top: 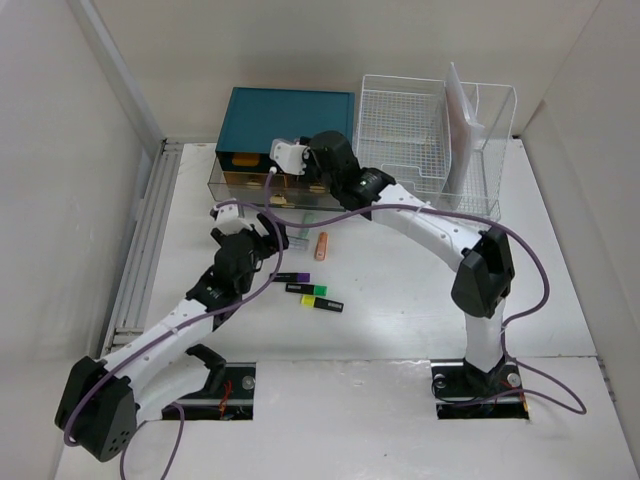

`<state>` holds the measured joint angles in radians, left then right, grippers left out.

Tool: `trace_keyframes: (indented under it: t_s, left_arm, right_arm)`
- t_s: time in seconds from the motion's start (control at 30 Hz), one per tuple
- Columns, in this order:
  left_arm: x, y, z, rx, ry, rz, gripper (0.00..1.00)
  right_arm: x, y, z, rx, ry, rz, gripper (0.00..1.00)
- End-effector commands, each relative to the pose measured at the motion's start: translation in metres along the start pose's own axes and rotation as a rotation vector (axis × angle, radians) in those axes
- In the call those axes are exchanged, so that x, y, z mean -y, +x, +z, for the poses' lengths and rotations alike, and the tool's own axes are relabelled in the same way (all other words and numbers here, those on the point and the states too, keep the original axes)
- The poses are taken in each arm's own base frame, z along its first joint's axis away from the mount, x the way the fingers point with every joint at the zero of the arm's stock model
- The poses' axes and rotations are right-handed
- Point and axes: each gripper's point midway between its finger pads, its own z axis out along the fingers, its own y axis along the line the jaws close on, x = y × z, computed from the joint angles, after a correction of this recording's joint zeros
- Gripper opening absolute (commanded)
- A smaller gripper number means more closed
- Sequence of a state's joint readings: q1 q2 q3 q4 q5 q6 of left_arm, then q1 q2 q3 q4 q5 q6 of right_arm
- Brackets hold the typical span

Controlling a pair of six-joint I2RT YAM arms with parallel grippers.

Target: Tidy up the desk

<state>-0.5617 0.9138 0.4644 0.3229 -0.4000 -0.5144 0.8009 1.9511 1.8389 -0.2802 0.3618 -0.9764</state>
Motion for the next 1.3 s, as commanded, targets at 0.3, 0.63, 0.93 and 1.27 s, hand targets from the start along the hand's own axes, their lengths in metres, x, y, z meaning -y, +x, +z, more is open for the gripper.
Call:
trace_keyframes:
  t_s: [0.3, 0.63, 0.93, 1.27]
  left_arm:
    - [0.02, -0.033, 0.02, 0.066, 0.025, 0.004, 0.87]
    - [0.031, -0.044, 0.026, 0.079, 0.043, 0.007, 0.86]
    - [0.028, -0.042, 0.022, 0.073, 0.039, 0.01, 0.86]
    - [0.023, -0.038, 0.018, 0.072, 0.039, 0.011, 0.86]
  right_arm:
    - [0.038, -0.038, -0.018, 0.129, 0.039, 0.105, 0.66]
    - [0.019, -0.035, -0.019, 0.138, -0.023, 0.131, 0.67]
    - [0.067, -0.038, -0.039, 0.191, 0.138, 0.275, 0.69]
    - [0.107, -0.029, -0.047, 0.185, 0.273, 0.53, 0.72]
